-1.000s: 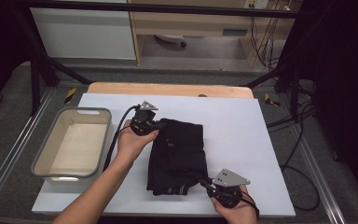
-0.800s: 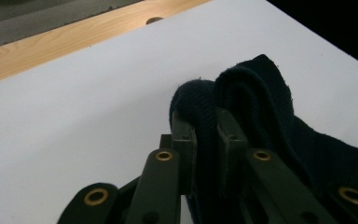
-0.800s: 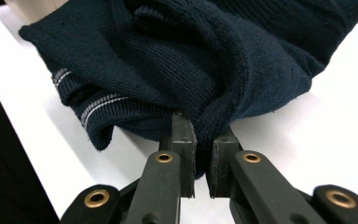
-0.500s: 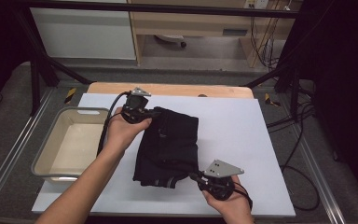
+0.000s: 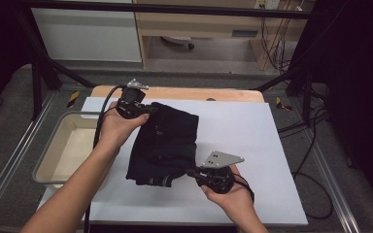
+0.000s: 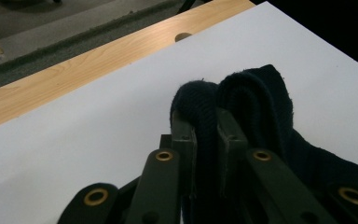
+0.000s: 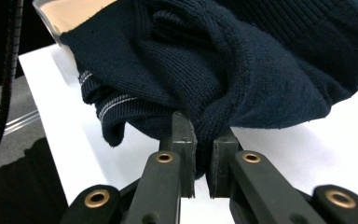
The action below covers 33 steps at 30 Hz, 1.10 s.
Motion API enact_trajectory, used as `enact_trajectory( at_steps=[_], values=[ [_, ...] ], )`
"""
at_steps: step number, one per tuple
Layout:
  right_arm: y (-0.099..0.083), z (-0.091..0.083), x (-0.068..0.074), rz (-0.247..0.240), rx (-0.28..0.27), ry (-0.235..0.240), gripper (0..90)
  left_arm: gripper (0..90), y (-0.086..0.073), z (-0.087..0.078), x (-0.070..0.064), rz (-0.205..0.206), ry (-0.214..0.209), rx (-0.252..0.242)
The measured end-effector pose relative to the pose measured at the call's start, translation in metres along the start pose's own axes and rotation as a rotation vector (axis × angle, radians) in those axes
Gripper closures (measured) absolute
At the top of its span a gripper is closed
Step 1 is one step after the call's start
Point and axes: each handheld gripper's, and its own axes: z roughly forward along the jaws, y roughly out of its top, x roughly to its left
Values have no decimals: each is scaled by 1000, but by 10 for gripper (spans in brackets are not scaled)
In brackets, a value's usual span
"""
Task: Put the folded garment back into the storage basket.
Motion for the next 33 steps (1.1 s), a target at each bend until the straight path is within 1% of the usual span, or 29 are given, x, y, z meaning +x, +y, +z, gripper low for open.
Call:
enact_trajectory(
  at_steps=[2,3,4,5,6,8,9,10,13,14,16,17,20,22,23,25,26,27,30,31,32,33],
  values=[
    [4,3,0,1,3,7,841,806,0,-1,1,1,3,2],
    [6,4,1,-2,4,13,840,805,-1,-6,4,-2,8,5],
    [8,5,1,0,3,19,841,805,-1,-6,4,-2,8,5],
    [11,7,2,3,-1,29,841,805,0,-10,6,-1,14,4],
    [13,8,2,2,-1,34,840,805,0,-10,6,-1,14,4],
    [18,11,4,6,-6,47,841,805,1,-16,10,-2,22,0],
    [18,11,4,6,-6,47,841,805,1,-18,12,-3,26,-1],
    [23,14,5,5,-8,54,840,805,2,-24,16,-6,32,-7],
    [30,18,6,9,-10,61,841,805,3,-28,20,-8,32,-14],
    [33,19,7,8,-13,65,841,805,4,-32,23,-14,34,-19],
    [34,20,7,7,-13,67,840,805,4,-34,25,-14,37,-19],
    [40,23,8,5,-16,76,840,805,5,-39,28,-13,44,-20],
    [46,27,10,6,-20,82,840,805,6,-43,31,-11,48,-22],
    [50,30,12,2,-20,87,840,805,6,-49,38,-19,52,-29],
    [50,30,12,2,-20,87,840,805,6,-49,38,-19,52,-29],
    [57,35,14,-2,-22,96,841,805,6,-54,47,-30,51,-34],
    [60,37,15,-2,-25,94,841,805,6,-54,47,-30,51,-34],
    [62,39,16,-4,-28,92,841,805,7,-57,55,-43,43,-43],
    [72,43,19,-11,-34,92,841,805,8,-65,63,-53,45,-64],
    [76,46,20,-20,-32,95,841,805,8,-65,63,-53,45,-64],
    [79,48,20,-22,-31,96,841,805,8,-70,67,-47,56,-65],
    [82,50,21,-21,-28,101,841,805,7,-72,69,-45,63,-65]
  ],
)
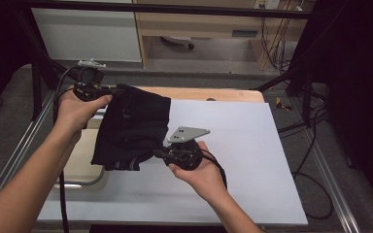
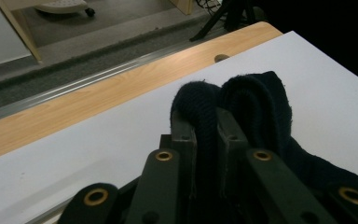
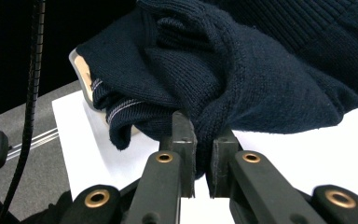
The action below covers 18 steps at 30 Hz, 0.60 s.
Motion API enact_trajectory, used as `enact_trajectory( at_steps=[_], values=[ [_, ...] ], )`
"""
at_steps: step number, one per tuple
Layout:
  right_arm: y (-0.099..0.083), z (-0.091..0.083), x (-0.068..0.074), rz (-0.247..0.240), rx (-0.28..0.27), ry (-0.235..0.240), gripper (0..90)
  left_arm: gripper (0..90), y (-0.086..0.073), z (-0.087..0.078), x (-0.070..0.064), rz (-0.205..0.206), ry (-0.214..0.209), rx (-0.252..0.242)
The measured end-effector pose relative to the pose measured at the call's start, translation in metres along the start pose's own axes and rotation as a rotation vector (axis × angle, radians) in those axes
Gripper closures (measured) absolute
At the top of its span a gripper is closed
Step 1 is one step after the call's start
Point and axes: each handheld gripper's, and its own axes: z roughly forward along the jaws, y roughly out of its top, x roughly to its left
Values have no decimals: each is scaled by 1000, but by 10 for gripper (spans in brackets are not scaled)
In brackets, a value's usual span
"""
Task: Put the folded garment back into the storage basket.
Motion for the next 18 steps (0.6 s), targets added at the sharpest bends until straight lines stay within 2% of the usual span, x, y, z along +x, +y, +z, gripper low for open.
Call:
enact_trajectory(
  at_steps=[6,9,11,15,18],
  values=[
    [14,17,7,-16,1,7,841,805,-3,-14,13,9,37,-15],
    [19,21,10,-19,-2,9,841,805,-3,-20,16,15,44,-18],
    [29,27,16,-34,-10,17,841,805,-2,-28,23,16,52,-27],
    [37,34,21,-41,-14,22,841,805,-3,-34,31,18,62,-24],
    [45,47,25,-59,-12,28,841,805,-5,-39,38,18,72,-29]
  ],
)
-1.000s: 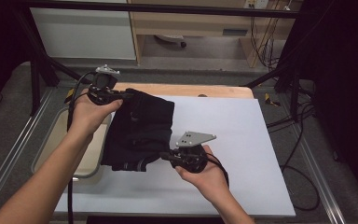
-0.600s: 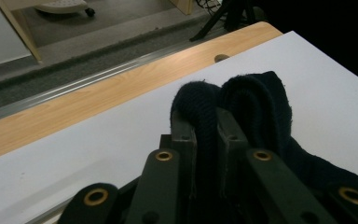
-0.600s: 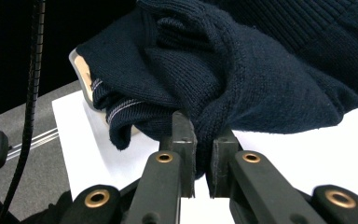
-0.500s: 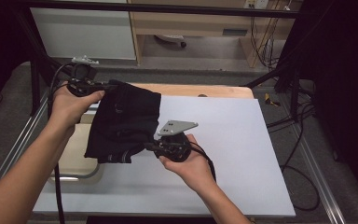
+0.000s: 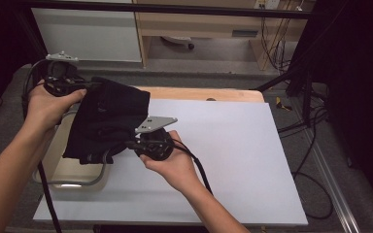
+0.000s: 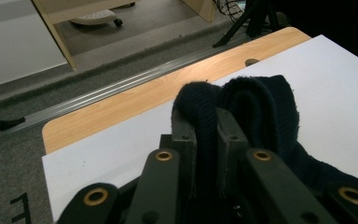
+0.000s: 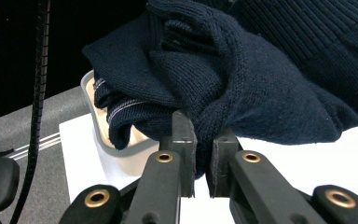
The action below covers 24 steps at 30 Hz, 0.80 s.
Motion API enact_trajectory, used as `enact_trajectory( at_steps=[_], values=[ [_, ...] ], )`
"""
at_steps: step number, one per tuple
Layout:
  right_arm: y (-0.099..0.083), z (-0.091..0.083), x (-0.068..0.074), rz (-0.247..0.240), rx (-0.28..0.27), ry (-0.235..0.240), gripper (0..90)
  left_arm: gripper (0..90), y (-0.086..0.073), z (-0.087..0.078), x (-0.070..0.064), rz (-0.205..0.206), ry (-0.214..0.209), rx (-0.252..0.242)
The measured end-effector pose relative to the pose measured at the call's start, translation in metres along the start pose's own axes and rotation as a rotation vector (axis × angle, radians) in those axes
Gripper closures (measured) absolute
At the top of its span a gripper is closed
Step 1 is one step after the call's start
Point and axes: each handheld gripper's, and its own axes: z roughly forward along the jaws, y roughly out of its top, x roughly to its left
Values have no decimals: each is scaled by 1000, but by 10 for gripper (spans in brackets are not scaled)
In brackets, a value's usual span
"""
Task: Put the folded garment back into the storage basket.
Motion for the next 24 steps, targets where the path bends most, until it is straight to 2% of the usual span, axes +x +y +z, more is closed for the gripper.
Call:
enact_trajectory(
  at_steps=[3,4,7,9,13,14,24],
  values=[
    [2,7,1,0,3,5,841,805,-4,-3,7,4,9,1],
    [4,14,2,-3,6,6,841,805,-6,-4,9,7,15,5],
    [4,20,3,-5,12,12,841,805,-13,-9,17,-6,25,4],
    [6,31,7,-11,16,23,841,805,-20,-15,24,-17,40,2],
    [6,41,11,-14,16,37,841,805,-25,-20,31,-22,59,10],
    [7,48,15,-19,11,43,841,804,-29,-24,36,-28,71,13],
    [7,78,21,-9,-12,90,841,805,-44,-35,57,-47,127,31]
  ],
)
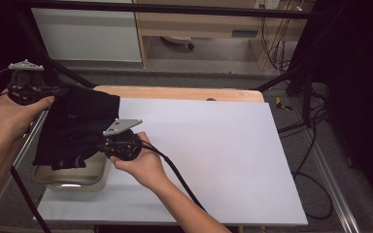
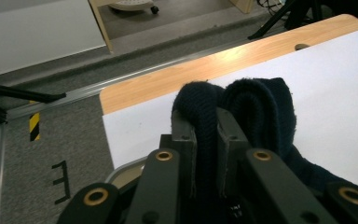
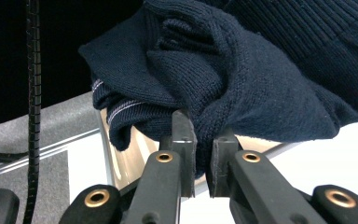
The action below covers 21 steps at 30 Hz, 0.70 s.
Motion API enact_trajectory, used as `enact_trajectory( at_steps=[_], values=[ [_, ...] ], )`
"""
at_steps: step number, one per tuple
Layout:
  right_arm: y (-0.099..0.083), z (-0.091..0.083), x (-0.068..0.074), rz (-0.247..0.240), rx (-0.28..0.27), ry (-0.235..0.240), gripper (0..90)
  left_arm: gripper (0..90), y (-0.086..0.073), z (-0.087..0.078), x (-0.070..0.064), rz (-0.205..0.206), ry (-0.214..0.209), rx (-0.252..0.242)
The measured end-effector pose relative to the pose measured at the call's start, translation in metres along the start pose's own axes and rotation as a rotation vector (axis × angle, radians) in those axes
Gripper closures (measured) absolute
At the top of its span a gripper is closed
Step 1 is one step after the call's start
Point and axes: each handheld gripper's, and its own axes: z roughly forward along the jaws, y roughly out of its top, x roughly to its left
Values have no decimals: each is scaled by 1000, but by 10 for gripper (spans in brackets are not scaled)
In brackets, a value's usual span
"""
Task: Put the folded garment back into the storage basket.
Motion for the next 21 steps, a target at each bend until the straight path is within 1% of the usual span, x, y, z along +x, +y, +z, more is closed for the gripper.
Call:
enact_trajectory(
  at_steps=[5,9,14,21],
  values=[
    [-3,9,0,4,-3,7,841,805,-7,0,7,-16,9,4],
    [-5,14,1,-6,-2,11,841,805,-10,0,10,-17,12,4],
    [-7,20,2,-1,1,14,841,804,-15,2,13,-23,22,6],
    [-9,25,2,3,7,20,840,805,-19,6,16,-18,21,23]
  ],
)
